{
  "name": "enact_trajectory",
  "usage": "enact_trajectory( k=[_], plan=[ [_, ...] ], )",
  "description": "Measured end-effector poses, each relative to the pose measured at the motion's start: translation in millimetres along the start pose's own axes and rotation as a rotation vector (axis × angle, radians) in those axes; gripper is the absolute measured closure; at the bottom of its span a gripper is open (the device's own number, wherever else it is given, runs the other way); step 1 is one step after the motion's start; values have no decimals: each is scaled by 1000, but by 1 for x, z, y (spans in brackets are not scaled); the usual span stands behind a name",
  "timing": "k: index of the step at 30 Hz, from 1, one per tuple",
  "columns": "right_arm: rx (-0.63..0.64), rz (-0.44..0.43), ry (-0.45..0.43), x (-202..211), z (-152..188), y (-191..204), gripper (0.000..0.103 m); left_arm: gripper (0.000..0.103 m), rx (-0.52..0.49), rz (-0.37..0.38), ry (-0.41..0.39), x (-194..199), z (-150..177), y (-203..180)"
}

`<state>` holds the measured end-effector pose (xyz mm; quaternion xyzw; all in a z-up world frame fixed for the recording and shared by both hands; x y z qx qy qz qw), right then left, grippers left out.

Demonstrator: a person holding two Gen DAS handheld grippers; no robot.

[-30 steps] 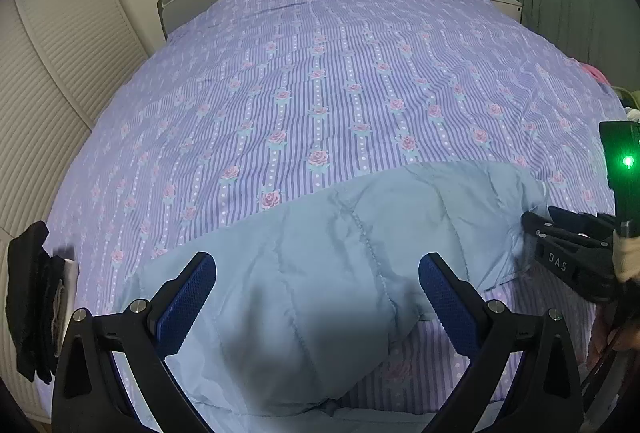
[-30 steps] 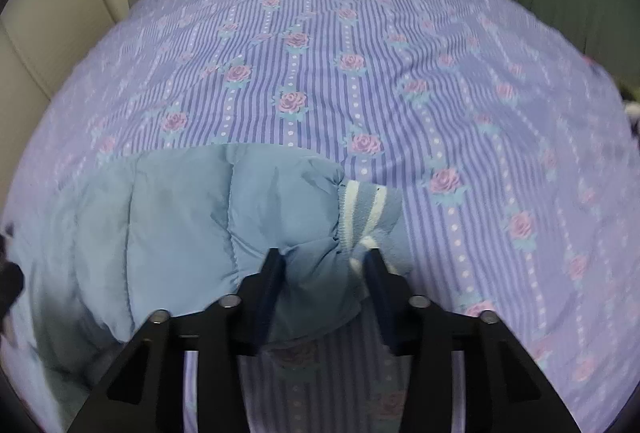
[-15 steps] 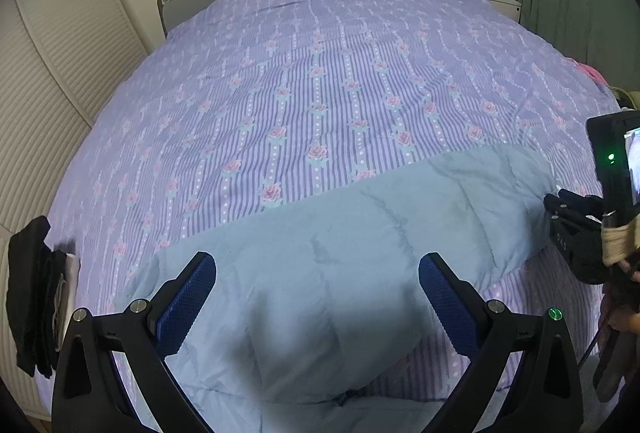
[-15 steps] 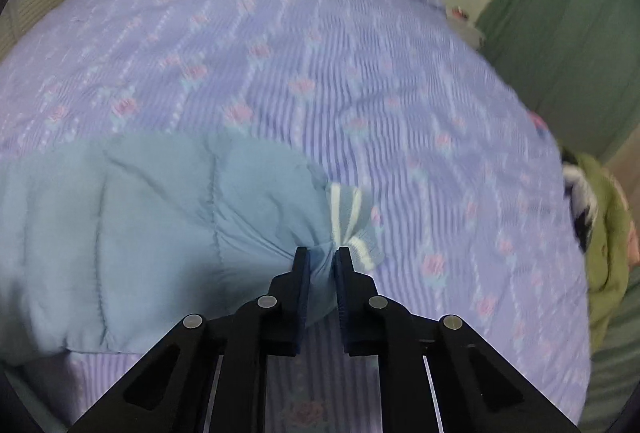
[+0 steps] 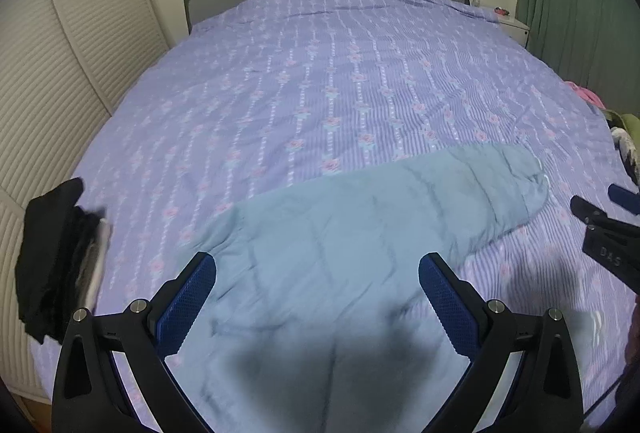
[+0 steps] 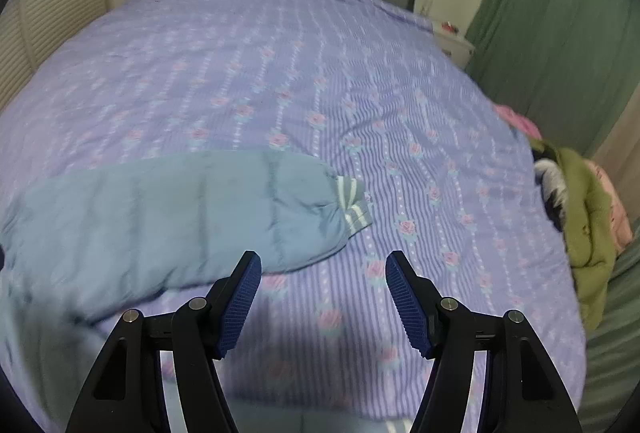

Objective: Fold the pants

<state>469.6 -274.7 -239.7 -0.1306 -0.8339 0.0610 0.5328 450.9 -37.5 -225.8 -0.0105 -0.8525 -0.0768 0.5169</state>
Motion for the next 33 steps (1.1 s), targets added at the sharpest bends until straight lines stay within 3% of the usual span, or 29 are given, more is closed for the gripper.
enact_trajectory(
  k=[7, 16, 23, 28, 33],
  plan=[
    [37, 16, -55, 66, 42, 31, 38, 0, -14, -1, -22, 36, 42, 41],
    [36, 33, -43, 101, 104, 72, 38, 0, -17, 11, -5, 46, 104, 91],
    [19, 2, 15, 96, 151, 90, 38, 0, -1, 16, 40, 33, 140, 107],
    [-96, -62, 67, 84, 181, 80, 38, 0, 38, 15, 63, 23, 155, 115],
    [-212, -117, 127, 58, 202, 65, 38, 0, 120, 39, 136, -3, 166, 125]
  ],
)
Point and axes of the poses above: each gripper's, at about its wrist camera, not at the fingertips, and x roughly against the way its jaws point, y to its left, z to its underside, the point moved 1 cm from there along -x, roughly the way its jaws point, and after that the axes turned 9 degrees about y, right-handed, at the moved point
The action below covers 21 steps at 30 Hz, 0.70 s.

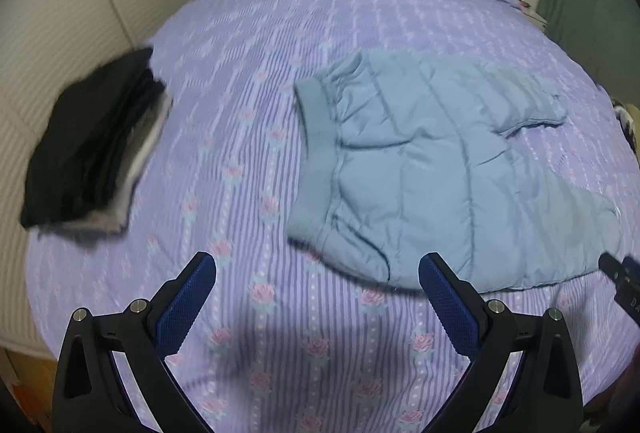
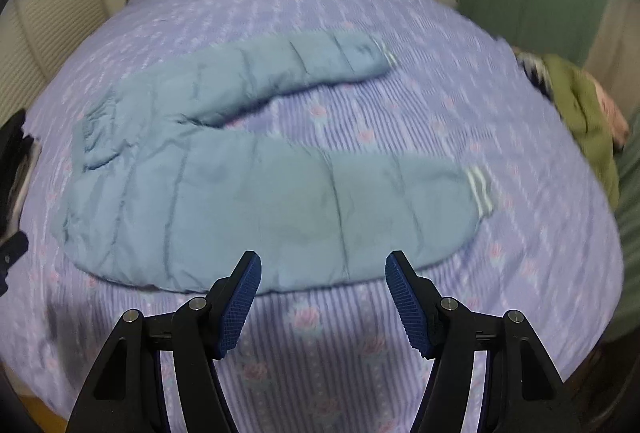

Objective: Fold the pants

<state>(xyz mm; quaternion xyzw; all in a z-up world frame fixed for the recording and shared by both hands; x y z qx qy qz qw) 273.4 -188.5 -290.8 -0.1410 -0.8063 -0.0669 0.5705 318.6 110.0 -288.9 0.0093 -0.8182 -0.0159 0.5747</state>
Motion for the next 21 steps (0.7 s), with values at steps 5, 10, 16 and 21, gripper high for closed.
enact_trajectory(
  k=[5, 10, 16, 21],
  plan=[
    [-117, -36, 65, -33, 5, -18, 38, 0, 66, 63, 78, -31, 3, 1],
    [-176, -86, 115, -59, 7, -25, 38, 5, 199, 219, 170, -60, 2, 3],
    [-207, -123, 131, -78, 5, -28, 38, 10, 250, 274, 215, -83, -1, 0],
    [-236, -163, 131, -89, 2, -34, 38, 15, 290, 332, 248, -97, 0, -7]
  ],
)
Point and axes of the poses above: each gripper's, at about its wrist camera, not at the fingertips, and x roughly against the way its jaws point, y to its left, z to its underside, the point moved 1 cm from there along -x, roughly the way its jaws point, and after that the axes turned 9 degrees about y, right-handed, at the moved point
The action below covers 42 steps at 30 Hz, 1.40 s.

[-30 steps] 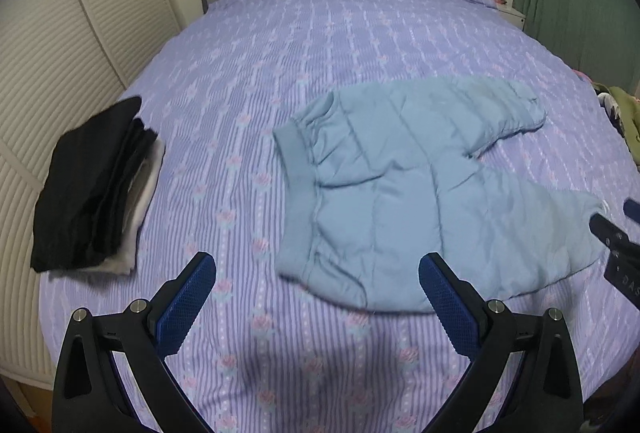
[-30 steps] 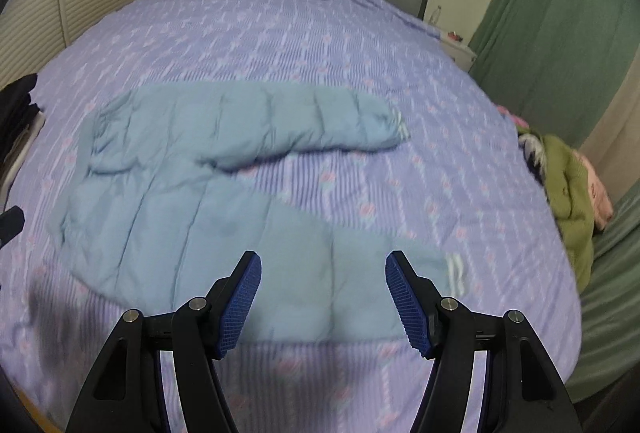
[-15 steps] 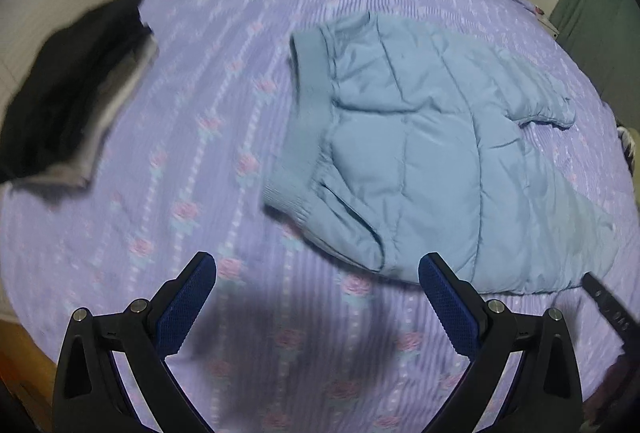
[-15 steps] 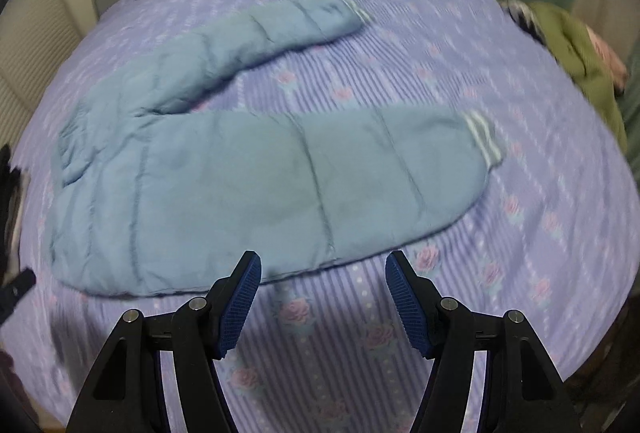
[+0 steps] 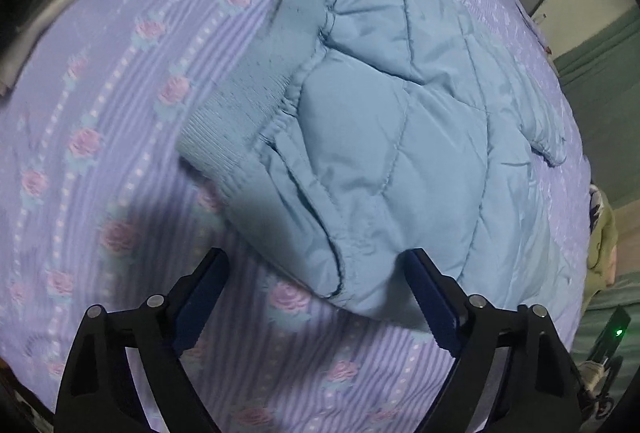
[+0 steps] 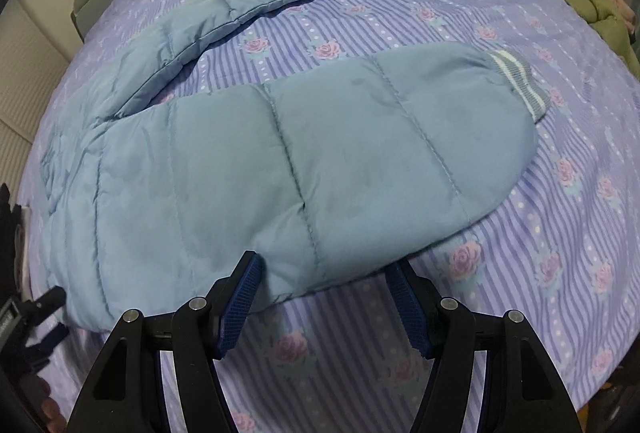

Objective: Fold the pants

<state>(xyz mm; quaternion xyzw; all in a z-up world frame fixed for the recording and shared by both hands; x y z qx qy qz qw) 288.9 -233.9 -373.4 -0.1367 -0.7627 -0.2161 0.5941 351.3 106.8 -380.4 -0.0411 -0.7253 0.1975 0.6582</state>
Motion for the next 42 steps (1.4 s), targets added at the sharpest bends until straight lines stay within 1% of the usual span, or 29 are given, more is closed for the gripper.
enact_trajectory(
  k=[1, 2, 3, 4, 5, 6, 7, 8, 12, 15, 17, 21, 25, 30, 33, 35, 38, 42],
  plan=[
    [-9, -9, 2, -1, -2, -1, 38, 18, 13, 18, 8, -3, 0, 0],
    [-20, -17, 4, -3, -3, -3, 39, 27, 25, 39, 16, -5, 0, 0],
    [-31, -28, 6, -4, -4, -5, 50, 34, 38, 67, 26, -7, 0, 0],
    [-36, -37, 7, -2, -5, -5, 59, 52, 55, 108, 37, -8, -1, 0],
    [-33, -42, 8, -1, -7, -5, 73, 64, 65, 130, 42, -7, 0, 1],
    [-25, -40, 8, 2, -10, -2, 83, 68, 75, 127, 41, -6, 1, 0],
    [-17, -37, 3, 6, -12, 0, 87, 78, 80, 117, 33, -1, 1, -2],
    [-11, -36, -5, 13, -13, 2, 90, 82, 81, 113, 25, 4, 2, -3],
    [41, 1, -96, 59, -24, 12, 91, 86, 52, 96, -21, 35, 3, -17],
    [82, 0, -146, 93, -37, 24, 91, 88, 40, 80, -58, 56, -3, -28],
    [102, -7, -165, 106, -50, 30, 91, 88, 35, 59, -76, 69, -13, -35],
    [137, -9, -174, 116, -82, 47, 91, 88, 39, 39, -108, 85, -37, -51],
    [195, 16, -168, 112, -121, 69, 91, 88, 37, 39, -141, 95, -69, -64],
    [266, 50, -184, 100, -175, 99, 91, 88, 16, 25, -170, 89, -113, -82],
    [286, 66, -169, 83, -207, 114, 91, 88, 10, 1, -165, 80, -140, -89],
    [292, 80, -161, 70, -222, 123, 91, 88, 14, -24, -161, 72, -157, -92],
    [318, 107, -173, 53, -240, 136, 91, 88, 13, -47, -155, 60, -181, -94],
    [342, 117, -173, 35, -256, 148, 91, 88, 0, -95, -137, 40, -206, -95]
  ],
)
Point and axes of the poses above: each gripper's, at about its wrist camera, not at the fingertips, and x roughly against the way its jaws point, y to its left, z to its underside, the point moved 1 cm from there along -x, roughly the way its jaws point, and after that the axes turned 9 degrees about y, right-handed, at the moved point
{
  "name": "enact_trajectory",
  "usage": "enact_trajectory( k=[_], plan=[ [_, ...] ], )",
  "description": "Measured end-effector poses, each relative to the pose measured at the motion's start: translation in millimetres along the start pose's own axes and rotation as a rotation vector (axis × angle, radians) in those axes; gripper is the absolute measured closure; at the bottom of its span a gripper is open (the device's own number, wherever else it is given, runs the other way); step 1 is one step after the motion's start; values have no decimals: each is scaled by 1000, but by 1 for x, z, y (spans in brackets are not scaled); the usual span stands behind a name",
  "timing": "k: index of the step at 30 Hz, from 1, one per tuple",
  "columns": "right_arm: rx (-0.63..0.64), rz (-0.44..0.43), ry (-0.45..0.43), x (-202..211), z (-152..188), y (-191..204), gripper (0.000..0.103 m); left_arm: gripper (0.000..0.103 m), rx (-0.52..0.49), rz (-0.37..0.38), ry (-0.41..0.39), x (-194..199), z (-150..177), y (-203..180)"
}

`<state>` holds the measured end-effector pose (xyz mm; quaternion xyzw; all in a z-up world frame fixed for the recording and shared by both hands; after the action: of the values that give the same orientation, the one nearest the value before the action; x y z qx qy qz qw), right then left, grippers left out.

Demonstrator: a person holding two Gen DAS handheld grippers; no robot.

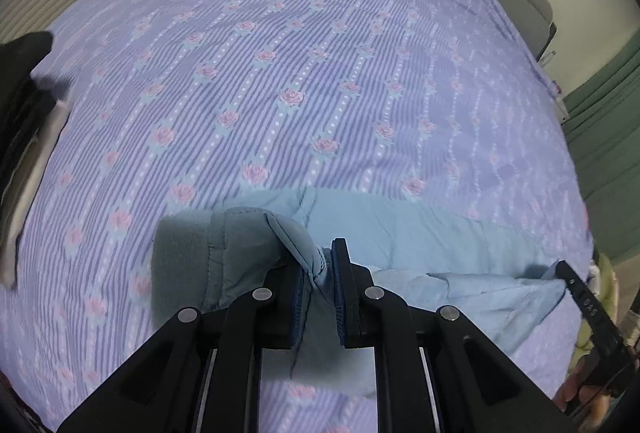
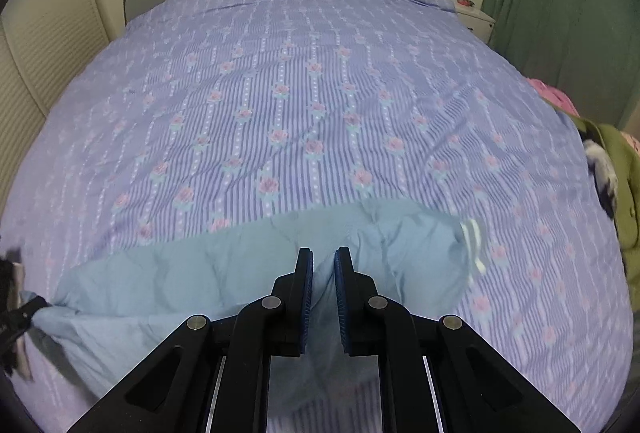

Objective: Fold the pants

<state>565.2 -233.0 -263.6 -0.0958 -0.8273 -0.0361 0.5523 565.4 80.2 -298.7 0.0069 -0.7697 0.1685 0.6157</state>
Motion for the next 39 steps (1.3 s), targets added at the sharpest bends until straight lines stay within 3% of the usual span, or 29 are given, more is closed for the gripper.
enact_trajectory(
  k=[11, 13, 14, 15, 19, 22, 24, 27, 34, 36, 37, 38, 39],
  plan=[
    [18, 14, 33, -39, -20, 8, 88, 88, -47, -90, 55, -38, -30, -14],
    [-17, 15, 29, -34, -18, 1, 67, 88, -73, -124, 68, -36, -30, -20],
    [-39, 21, 21, -30, -17, -3, 45, 88, -92, -141, 69, -33, -30, -23],
    [-67, 12, -4, -21, -14, -10, 37, 87, -118, -154, 63, -27, -29, -28],
    [-109, 5, -97, 17, 4, -36, 37, 84, -245, -195, 17, 2, -21, -45],
    [-119, 4, -111, 30, 16, -52, 36, 84, -320, -238, 9, 5, -19, -56],
    [-119, 0, -89, 30, 20, -58, 36, 81, -263, -222, 62, -7, -22, -54],
    [-92, 45, -55, 24, 24, -55, 36, 78, -160, -194, 222, -27, -31, -46],
    [-45, -67, -50, 38, 34, -27, 36, 72, -199, -211, 164, 14, -26, -53],
    [-51, -91, -56, 43, 34, -23, 29, 52, -238, -260, 104, 31, -20, -60],
    [-55, -102, -62, 46, 34, -23, 28, 17, -275, -307, 54, 40, -19, -63],
    [-60, -104, -66, 47, 35, -23, 28, 1, -310, -350, 5, 50, -17, -67],
    [-67, -100, -67, 49, 34, -26, 28, 1, -344, -382, -54, 62, -15, -71]
  ],
)
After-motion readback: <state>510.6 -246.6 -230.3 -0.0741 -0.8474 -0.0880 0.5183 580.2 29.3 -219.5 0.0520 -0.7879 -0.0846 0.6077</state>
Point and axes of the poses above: each gripper's, at about its wrist camera, not at the fingertips, and x roughly against the way its jaws point, y to its left, z to its underside, the point moved 1 cm from there along -x, roughly the way its jaws point, and after that the axes turned 9 degrees about y, right-handed, at the moved point
